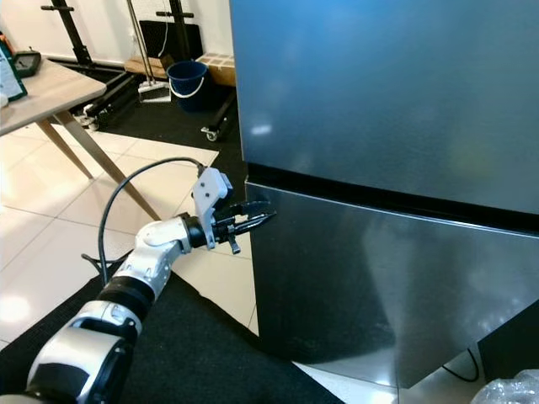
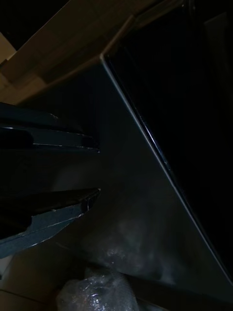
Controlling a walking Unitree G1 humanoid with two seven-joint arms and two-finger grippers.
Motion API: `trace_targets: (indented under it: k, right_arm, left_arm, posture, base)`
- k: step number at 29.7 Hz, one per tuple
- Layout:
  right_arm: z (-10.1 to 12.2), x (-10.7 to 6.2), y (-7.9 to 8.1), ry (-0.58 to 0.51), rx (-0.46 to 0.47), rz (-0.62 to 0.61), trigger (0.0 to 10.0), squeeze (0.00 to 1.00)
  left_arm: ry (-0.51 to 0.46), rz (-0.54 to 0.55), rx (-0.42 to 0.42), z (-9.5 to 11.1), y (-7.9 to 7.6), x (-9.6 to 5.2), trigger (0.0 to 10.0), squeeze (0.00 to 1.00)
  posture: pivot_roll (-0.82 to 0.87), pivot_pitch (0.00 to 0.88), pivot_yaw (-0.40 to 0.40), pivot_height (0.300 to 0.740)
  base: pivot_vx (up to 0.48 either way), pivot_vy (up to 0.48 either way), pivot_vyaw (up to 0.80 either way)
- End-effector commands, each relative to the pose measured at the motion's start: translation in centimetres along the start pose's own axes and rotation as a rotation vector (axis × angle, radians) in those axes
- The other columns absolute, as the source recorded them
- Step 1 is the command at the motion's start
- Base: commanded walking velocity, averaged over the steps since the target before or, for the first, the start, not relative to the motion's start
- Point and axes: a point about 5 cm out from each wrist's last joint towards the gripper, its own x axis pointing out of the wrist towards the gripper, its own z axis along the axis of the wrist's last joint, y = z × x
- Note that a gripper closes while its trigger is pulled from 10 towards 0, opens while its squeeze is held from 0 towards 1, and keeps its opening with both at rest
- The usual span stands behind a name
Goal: Restocking fridge
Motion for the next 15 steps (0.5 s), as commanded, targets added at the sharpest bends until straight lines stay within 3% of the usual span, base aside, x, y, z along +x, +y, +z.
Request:
trace_targets:
  k: [1,5,6,10,14,15]
  right_arm:
    - [0.0,-0.1,-0.2,-0.009,0.012,-0.004,10.0,0.00]
    - [0.3,0.0,-0.2,-0.011,0.010,-0.003,10.0,0.00]
    - [0.8,0.3,0.1,-0.014,0.006,-0.001,10.0,0.00]
    - [1.2,0.5,0.3,-0.017,0.003,0.002,10.0,0.00]
    - [2.2,1.0,1.2,-0.023,-0.010,0.018,10.0,0.00]
    - [2.2,1.0,1.2,-0.023,-0.010,0.018,10.0,0.00]
  left_arm:
    - [-0.014,0.052,0.019,0.7,1.1,-0.5,10.0,0.00]
    - [-0.030,0.048,0.014,0.8,1.0,-0.4,10.0,0.00]
    - [-0.028,0.011,-0.025,0.0,0.1,-0.6,10.0,0.00]
    - [-0.014,-0.027,-0.057,-0.9,-0.7,-0.8,10.0,0.00]
    - [0.098,-0.186,-0.177,-5.1,-4.8,-2.3,10.0,0.00]
    - [0.098,-0.186,-0.177,-5.1,-4.8,-2.3,10.0,0.00]
  posture:
    - [-0.12,0.106,-0.019,0.740]
    - [-0.11,0.092,-0.018,0.740]
    - [-0.09,0.070,-0.015,0.740]
    - [-0.09,0.063,-0.015,0.740]
    - [-0.06,0.032,-0.018,0.740]
    - [-0.06,0.032,-0.018,0.740]
  base:
    - [0.000,0.000,0.00]
    - [0.000,0.000,0.00]
    - [0.000,0.000,0.00]
    - [0.000,0.000,0.00]
    - [0.000,0.000,0.00]
    - [0.000,0.000,0.00]
